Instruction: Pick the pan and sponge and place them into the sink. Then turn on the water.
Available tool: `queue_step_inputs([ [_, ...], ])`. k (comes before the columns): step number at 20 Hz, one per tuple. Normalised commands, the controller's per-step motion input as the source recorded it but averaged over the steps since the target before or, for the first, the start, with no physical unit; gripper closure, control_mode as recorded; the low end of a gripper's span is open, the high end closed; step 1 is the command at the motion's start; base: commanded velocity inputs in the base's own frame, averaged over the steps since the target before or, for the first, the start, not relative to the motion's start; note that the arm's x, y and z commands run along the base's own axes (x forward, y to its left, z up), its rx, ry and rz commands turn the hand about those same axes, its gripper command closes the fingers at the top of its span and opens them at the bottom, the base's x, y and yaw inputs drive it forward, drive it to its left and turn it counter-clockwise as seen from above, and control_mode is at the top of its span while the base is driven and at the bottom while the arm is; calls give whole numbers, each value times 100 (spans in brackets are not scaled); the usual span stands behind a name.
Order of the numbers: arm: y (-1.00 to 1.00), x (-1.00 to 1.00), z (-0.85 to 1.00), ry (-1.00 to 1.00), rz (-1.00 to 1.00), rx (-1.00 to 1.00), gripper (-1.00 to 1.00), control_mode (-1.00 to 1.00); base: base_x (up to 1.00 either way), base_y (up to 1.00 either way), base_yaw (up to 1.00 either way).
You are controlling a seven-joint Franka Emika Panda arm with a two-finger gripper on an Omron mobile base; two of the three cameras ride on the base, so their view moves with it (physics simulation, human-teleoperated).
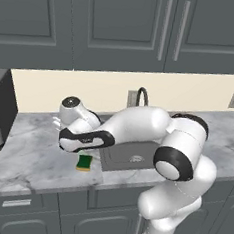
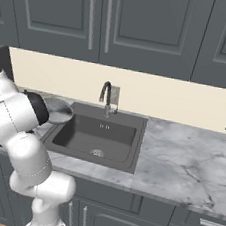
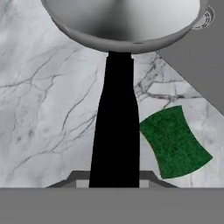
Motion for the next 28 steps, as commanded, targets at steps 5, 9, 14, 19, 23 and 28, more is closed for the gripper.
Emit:
queue_step_inputs([
  [5, -28, 0, 5, 0, -11, -9, 100, -100, 0, 0, 0],
  [9, -35, 0, 0, 3, -10, -4, 100, -100, 0, 0, 0],
  [14, -39, 0, 0, 7, -10, -1, 100, -100, 0, 0, 0],
  [19, -39, -1, 0, 7, -10, 0, 100, -100, 0, 0, 0],
  [23, -32, 0, -1, 4, -9, -2, 100, -100, 0, 0, 0],
  [28, -34, 0, -6, 4, -10, -3, 100, -100, 0, 0, 0],
])
